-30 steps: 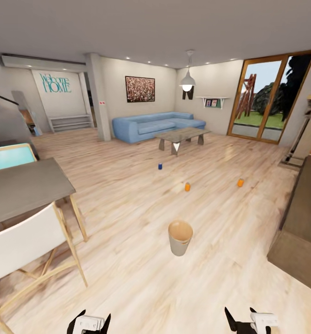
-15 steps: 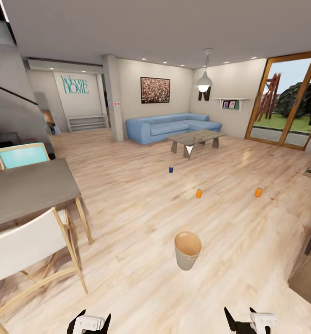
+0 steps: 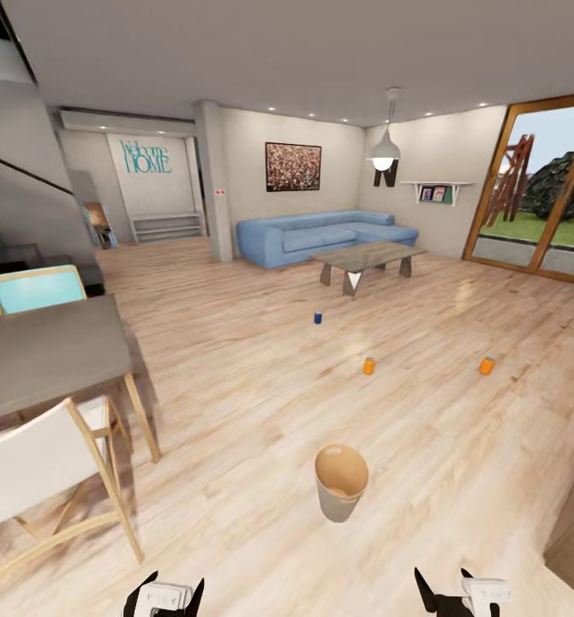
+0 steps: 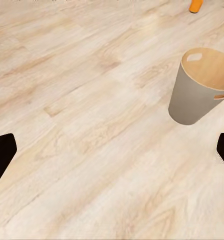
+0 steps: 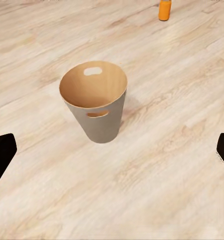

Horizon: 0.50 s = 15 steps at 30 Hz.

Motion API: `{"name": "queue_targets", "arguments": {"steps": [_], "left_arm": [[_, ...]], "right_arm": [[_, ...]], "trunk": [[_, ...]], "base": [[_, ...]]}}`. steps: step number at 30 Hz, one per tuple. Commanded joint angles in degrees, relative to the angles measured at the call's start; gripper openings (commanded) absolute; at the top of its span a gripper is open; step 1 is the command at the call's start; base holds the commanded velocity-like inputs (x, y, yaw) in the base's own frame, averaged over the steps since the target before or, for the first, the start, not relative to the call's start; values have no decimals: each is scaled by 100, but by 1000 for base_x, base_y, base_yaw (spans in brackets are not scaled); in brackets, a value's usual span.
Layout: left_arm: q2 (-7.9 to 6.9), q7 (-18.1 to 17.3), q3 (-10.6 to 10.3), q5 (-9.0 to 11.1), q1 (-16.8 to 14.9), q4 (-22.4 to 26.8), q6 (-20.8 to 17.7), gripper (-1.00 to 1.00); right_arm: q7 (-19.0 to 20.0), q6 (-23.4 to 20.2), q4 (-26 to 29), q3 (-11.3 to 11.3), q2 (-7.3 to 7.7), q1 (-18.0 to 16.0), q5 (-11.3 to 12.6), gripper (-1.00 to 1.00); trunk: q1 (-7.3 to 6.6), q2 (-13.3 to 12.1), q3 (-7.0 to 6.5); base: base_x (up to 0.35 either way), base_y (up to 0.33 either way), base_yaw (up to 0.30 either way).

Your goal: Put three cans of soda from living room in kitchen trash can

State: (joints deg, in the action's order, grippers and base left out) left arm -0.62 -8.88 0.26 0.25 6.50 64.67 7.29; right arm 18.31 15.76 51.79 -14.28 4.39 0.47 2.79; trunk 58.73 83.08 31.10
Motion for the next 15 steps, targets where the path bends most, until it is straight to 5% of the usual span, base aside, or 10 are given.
{"name": "queue_targets", "arguments": {"steps": [1, 15], "left_arm": [[0, 0, 0, 0, 0, 0, 0, 100], [0, 3, 0, 6, 0, 9, 0, 100]], "right_arm": [[-1, 1, -1, -1, 0, -1, 0, 100], [5, 6, -2, -3, 0, 2, 2, 100]], "trunk": [[0, 0, 0], [0, 0, 0]], "base": [[222, -204, 4], [203, -195, 1]]}}
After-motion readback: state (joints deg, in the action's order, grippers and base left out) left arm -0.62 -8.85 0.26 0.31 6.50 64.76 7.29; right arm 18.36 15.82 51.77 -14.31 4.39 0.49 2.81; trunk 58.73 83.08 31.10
